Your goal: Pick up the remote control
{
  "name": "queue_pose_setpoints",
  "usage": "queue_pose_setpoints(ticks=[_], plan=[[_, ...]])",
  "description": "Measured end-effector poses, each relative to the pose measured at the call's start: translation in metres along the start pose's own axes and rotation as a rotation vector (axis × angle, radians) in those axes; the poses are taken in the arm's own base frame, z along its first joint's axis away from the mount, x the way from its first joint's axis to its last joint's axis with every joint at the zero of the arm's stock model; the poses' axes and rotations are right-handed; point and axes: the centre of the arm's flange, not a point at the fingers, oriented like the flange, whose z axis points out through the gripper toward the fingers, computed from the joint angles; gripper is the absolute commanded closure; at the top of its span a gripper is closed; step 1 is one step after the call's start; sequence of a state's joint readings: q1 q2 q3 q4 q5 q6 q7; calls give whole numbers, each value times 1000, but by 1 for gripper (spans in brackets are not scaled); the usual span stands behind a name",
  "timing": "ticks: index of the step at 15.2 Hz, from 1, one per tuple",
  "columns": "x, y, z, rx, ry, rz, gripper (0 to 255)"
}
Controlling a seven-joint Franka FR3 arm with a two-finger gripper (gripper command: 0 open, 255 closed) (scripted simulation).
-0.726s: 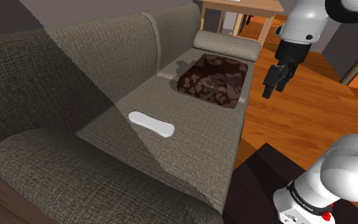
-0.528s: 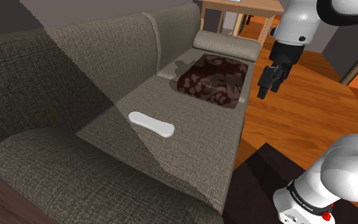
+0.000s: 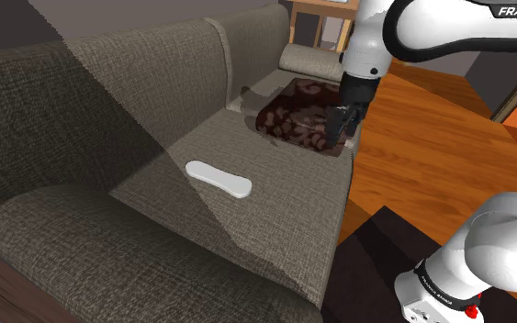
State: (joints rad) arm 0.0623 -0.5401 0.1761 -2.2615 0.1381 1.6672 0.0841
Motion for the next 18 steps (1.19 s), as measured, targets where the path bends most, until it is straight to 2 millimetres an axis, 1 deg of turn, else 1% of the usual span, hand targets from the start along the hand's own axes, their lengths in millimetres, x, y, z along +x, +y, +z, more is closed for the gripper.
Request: queue_pose_setpoints(ticks=[2,7,8,9,11,13,15,18], plan=[[22,-12,14,-6,4,-26,0],[67,-56,38,-20,16,-90,0],[77,-65,40,-22,19,-103,0],[86,-68,45,-25,21,-116,0],[106,-84,55,-32,25,-142,0],[126,-104,67,-37,30,-167,0],[143,-117,76,-42,35,-194,0],[171,-144,89,-51,42,-232,0]])
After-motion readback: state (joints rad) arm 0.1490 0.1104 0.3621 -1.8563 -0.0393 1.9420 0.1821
